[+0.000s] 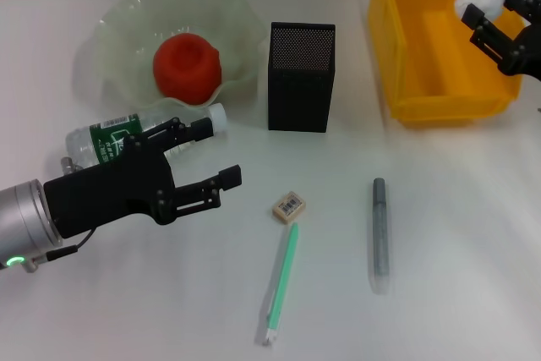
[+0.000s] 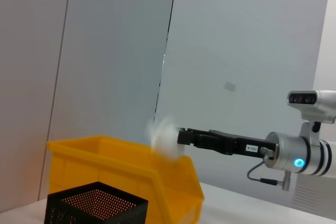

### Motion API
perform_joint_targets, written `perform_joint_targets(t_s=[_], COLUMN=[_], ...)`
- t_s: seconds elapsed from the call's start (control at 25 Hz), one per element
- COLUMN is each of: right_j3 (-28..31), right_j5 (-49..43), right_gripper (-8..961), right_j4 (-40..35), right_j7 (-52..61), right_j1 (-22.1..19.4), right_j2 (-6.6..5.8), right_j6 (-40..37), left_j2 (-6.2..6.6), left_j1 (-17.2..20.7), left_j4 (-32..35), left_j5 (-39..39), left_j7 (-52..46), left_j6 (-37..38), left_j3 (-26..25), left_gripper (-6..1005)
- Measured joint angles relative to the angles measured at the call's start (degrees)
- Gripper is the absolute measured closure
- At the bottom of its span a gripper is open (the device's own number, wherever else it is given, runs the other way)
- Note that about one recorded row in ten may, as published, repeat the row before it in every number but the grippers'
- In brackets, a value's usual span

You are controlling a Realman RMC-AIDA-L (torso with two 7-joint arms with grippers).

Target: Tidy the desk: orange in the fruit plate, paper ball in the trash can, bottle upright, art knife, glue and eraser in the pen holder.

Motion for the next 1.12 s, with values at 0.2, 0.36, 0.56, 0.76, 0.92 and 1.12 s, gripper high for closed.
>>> perform_joint_targets(t_s=[0.2,0.36,0.56,0.76,0.92,1.12], right_j3=[0.06,0.07,-0.51,-5.94,-10.90,-14.68], right_j5=[0.69,1.43,2.07,-0.14,-3.95,-14.17], right_gripper=[304,177,120,124,124,124], right_j4=[0.01,-0.06,-1.83,-5.38,-6.97,-8.12], right_j7=[0.09,0.73,6.15,14.59,17.05,17.49], right_j1=[0.58,0.26,-2.18,-5.33,-6.36,-5.69], right_j2=[-0.02,-0.07,-0.30,-1.69,-2.83,-3.43], right_j6=[1.56,-0.82,-10.18,-20.05,-23.45,-24.51], left_j2=[0.00,0.10,0.24,0.07,-0.16,-0.26], left_j1=[0.10,0.11,-0.06,-0.34,-0.18,0.16], left_j4=[0.00,0.16,0.27,0.08,0.05,0.04], left_j5=[0.03,0.09,0.07,0.07,0.13,0.29], left_j7=[0.02,0.04,0.04,0.04,0.05,-0.43], left_j6=[0.00,0.11,0.16,0.03,-0.02,0.29], left_j3=[0.00,0.00,0.00,-0.09,-0.10,0.01], left_gripper=[184,184,184,185,185,185])
